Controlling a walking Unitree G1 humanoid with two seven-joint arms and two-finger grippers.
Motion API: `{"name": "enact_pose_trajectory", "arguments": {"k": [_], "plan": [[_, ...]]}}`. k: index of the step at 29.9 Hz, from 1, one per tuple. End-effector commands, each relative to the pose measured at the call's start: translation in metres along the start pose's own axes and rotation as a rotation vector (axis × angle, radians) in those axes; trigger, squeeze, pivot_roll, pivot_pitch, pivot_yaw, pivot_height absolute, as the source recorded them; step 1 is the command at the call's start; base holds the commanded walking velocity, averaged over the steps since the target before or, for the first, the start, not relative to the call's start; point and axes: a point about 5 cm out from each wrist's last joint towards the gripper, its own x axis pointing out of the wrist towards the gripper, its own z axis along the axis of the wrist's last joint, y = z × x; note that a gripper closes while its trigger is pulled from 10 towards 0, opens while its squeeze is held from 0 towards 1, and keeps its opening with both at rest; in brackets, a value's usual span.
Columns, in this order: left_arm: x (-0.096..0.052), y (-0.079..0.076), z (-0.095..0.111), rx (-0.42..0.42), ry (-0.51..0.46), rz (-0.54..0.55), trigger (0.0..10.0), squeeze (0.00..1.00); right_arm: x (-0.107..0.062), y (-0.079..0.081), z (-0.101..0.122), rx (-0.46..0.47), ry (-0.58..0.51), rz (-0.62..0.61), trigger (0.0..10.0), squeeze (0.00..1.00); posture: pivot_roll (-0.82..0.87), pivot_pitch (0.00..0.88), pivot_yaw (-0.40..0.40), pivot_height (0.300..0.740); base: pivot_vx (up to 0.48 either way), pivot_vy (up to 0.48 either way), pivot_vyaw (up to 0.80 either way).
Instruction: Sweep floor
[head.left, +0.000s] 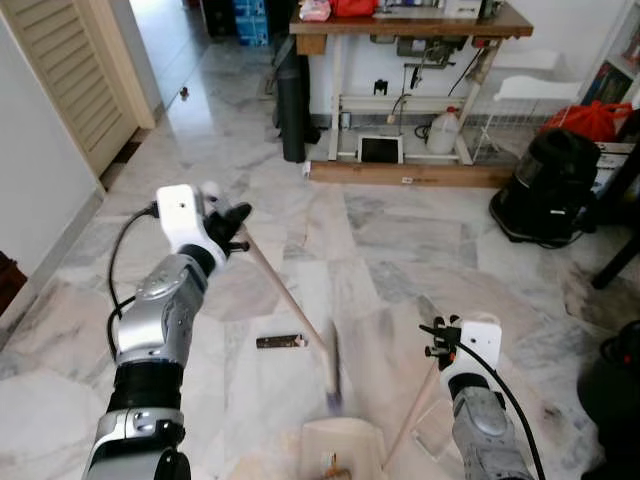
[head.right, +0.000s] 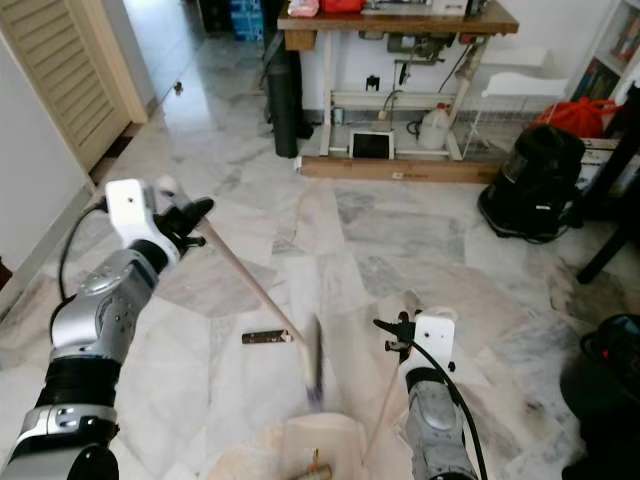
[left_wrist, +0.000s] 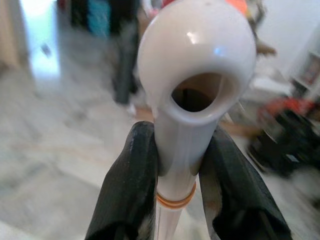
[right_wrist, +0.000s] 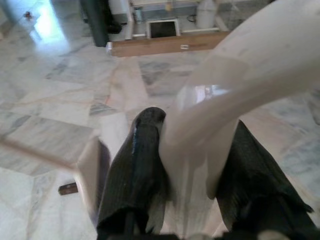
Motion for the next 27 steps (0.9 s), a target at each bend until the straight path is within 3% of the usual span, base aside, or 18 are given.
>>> {"name": "enact_pose_trajectory", "arguments": {"k": [1, 4, 5, 8, 12, 15, 19, 21, 27], "plan": [[-0.003, 0.003, 0.021, 0.072, -0.135, 0.032, 10.0, 0.00, 0.004, 0.000, 0.006, 0.034, -0.026, -0.007, 10.0, 0.00, -0.02, 0.000, 0.012, 0.740, 0.000, 0.000, 0.00], [-0.005, 0.006, 0.028, 0.156, -0.198, 0.065, 10.0, 0.00, 0.004, 0.000, 0.007, 0.060, -0.030, -0.014, 10.0, 0.00, -0.01, 0.000, 0.014, 0.740, 0.000, 0.000, 0.00], [-0.007, 0.008, 0.031, 0.222, -0.222, 0.074, 10.0, 0.00, 0.005, -0.002, 0.008, 0.097, -0.038, -0.028, 10.0, 0.00, -0.01, 0.000, 0.015, 0.740, 0.000, 0.000, 0.00], [-0.009, 0.010, 0.026, 0.305, -0.213, 0.073, 10.0, 0.00, 0.006, -0.004, 0.011, 0.158, -0.050, -0.049, 10.0, 0.00, -0.01, 0.000, 0.018, 0.740, 0.000, 0.000, 0.00], [-0.011, 0.015, 0.013, 0.312, -0.168, 0.079, 10.0, 0.00, 0.008, -0.009, 0.014, 0.245, -0.064, -0.079, 10.0, 0.00, -0.01, 0.000, 0.021, 0.740, 0.000, 0.000, 0.00], [-0.016, 0.020, -0.009, 0.349, -0.082, 0.069, 10.0, 0.00, 0.008, -0.008, 0.013, 0.252, -0.066, -0.075, 10.0, 0.00, -0.01, 0.000, 0.024, 0.740, 0.000, 0.000, 0.00], [-0.021, 0.023, -0.020, 0.351, -0.016, 0.047, 10.0, 0.00, 0.007, -0.007, 0.012, 0.252, -0.063, -0.069, 10.0, 0.00, -0.01, 0.000, 0.022, 0.740, 0.000, 0.000, 0.00], [-0.024, 0.024, -0.034, 0.363, 0.070, 0.004, 10.0, 0.00, 0.006, -0.006, 0.009, 0.192, -0.056, -0.050, 10.0, 0.00, -0.01, 0.000, 0.020, 0.740, 0.000, 0.000, 0.00], [-0.032, 0.025, -0.054, 0.382, 0.135, -0.031, 10.0, 0.00, 0.004, -0.007, 0.009, 0.146, -0.062, -0.037, 10.0, 0.00, -0.02, 0.000, 0.021, 0.740, 0.000, 0.000, 0.00]]}}
